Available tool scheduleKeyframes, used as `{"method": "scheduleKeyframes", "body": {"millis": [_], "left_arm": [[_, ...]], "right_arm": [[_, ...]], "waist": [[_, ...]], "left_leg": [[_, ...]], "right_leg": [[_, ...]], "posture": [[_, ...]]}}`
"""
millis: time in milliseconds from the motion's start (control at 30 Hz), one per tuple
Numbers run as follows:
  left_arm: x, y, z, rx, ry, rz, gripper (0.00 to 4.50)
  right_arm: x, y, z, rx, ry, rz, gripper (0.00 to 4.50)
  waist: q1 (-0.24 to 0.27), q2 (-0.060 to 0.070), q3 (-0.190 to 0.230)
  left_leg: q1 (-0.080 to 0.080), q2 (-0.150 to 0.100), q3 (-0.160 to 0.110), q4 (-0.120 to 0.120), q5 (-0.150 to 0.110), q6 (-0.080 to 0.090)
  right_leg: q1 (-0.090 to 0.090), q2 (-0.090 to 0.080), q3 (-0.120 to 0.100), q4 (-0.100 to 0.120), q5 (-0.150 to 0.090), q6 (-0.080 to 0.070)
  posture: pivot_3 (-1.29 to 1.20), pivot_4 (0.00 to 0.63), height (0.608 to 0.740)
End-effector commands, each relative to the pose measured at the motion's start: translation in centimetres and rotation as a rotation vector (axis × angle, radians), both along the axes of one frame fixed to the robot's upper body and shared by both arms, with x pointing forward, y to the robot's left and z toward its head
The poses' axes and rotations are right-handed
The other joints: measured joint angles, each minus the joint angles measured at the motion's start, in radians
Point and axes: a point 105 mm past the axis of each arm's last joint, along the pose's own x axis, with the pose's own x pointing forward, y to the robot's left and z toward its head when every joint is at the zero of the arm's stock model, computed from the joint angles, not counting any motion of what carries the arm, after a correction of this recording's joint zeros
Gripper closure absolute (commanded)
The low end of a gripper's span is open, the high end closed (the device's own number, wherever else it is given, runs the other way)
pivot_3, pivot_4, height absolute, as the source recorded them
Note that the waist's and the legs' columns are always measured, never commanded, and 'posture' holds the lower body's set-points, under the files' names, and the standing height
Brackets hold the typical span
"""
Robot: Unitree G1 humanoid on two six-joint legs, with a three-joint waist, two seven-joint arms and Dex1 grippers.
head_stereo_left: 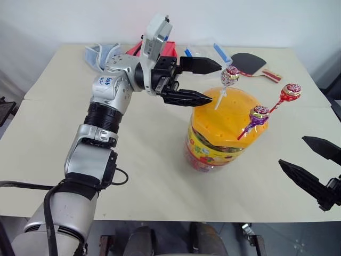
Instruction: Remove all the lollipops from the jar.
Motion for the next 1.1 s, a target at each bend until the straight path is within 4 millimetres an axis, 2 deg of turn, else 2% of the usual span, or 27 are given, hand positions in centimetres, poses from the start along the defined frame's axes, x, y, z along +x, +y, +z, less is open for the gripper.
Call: {"method": "scheduleKeyframes", "body": {"millis": [33, 100, 133, 200, 567, 600, 767, 933, 1100], "left_arm": [[-2.4, 0.1, 0.3, 0.05, -0.06, -0.17, 0.0], [-2.6, 0.1, 0.4, 0.041, -0.056, -0.189, 0.0], [-2.7, 0.0, 0.4, 0.041, -0.057, -0.194, 0.4], [-2.6, -0.3, 0.0, 0.071, -0.065, -0.191, 0.85], [-2.1, -1.5, -0.4, 0.07, -0.078, -0.185, 4.35], [-2.0, -1.7, -0.4, 0.068, -0.078, -0.182, 4.46], [-1.6, -2.1, 0.1, 0.041, -0.098, -0.167, 4.46], [-0.9, -2.3, 3.5, -0.044, -0.143, -0.094, 4.46], [-0.3, -1.6, 6.4, -0.124, -0.163, -0.009, 4.46]], "right_arm": [[-1.0, 0.1, 1.4, -0.019, -0.075, -0.027, 0.01], [-1.3, 0.1, 1.6, -0.023, -0.081, -0.035, 0.01], [-1.4, 0.0, 1.8, -0.026, -0.084, -0.038, 0.0], [-1.5, -0.1, 2.0, -0.029, -0.09, -0.044, 0.0], [-1.4, 0.1, 2.9, -0.046, -0.13, -0.056, 0.0], [-1.4, 0.1, 3.0, -0.049, -0.133, -0.058, 0.0], [-1.3, 0.0, 3.4, -0.061, -0.149, -0.062, 0.0], [-1.4, -0.1, 3.9, -0.072, -0.155, -0.055, 0.0], [-1.4, -0.2, 4.1, -0.079, -0.142, -0.033, 0.0]], "waist": [[0.002, 0.0, 0.0], [0.002, 0.0, 0.0], [0.002, 0.0, 0.0], [0.002, 0.0, 0.0], [0.004, 0.0, 0.0], [0.004, 0.0, 0.0], [0.006, -0.001, 0.0], [0.008, -0.003, 0.002], [0.007, -0.003, 0.002]], "left_leg": [[0.0, 0.0, 0.0, 0.0, 0.0, 0.0], [0.0, 0.0, 0.0, 0.001, 0.0, 0.0], [0.0, 0.0, 0.0, 0.001, 0.0, 0.001], [0.0, 0.0, 0.0, 0.001, -0.001, 0.001], [0.0, 0.0, 0.0, 0.002, -0.002, 0.002], [-0.001, 0.0, 0.0, 0.003, -0.002, 0.003], [-0.001, 0.0, 0.0, 0.004, -0.002, 0.003], [-0.003, 0.0, -0.001, 0.006, -0.003, 0.004], [-0.003, 0.0, 0.0, 0.005, -0.004, 0.005]], "right_leg": [[0.0, 0.0, 0.0, 0.0, 0.0, 0.0], [0.0, 0.0, 0.0, 0.0, 0.0, 0.0], [0.0, 0.0, 0.0, 0.0, 0.0, 0.0], [0.0, 0.0, 0.0, 0.0, 0.0, 0.0], [0.001, 0.0, 0.0, 0.0, 0.0, 0.0], [0.001, 0.0, 0.0, 0.0, 0.0, 0.0], [0.001, 0.0, 0.0, -0.001, 0.0, 0.0], [0.001, 0.0, 0.0, -0.003, 0.001, 0.001], [0.002, 0.0, 0.0, -0.006, 0.001, 0.002]], "posture": [[0.0, 0.15, 0.74], [0.0, 0.15, 0.74], [0.0, 0.15, 0.74], [0.0, 0.15, 0.74], [0.0, 0.15, 0.74], [0.0, 0.15, 0.74], [0.0, 0.15, 0.74], [0.0, 0.15, 0.74], [0.0, 0.15, 0.74]]}}
